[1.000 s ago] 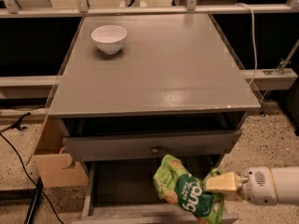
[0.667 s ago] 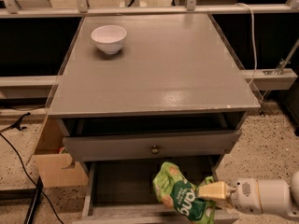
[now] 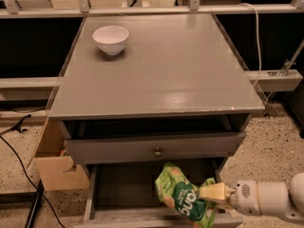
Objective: Place green rice chip bag into middle drawer
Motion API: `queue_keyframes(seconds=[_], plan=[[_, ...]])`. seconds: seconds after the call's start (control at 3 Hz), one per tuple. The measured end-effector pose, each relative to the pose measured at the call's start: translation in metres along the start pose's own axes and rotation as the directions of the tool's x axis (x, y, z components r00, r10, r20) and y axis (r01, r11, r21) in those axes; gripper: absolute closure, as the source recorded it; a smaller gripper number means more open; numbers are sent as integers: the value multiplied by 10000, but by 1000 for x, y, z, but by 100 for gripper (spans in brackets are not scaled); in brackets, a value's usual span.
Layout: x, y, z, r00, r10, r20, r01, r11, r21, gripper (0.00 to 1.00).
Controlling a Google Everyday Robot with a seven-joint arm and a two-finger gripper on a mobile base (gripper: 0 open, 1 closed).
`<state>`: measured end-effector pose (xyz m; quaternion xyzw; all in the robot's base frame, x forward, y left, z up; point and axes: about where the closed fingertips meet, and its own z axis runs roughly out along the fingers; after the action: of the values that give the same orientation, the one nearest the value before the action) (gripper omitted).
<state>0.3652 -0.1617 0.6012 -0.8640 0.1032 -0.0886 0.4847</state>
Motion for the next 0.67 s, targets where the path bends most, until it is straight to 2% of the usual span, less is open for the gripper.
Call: queue_keyframes(seconds=[0.67], plan=[[12,32,30,9997,225,-136,-223,9997,130,100]])
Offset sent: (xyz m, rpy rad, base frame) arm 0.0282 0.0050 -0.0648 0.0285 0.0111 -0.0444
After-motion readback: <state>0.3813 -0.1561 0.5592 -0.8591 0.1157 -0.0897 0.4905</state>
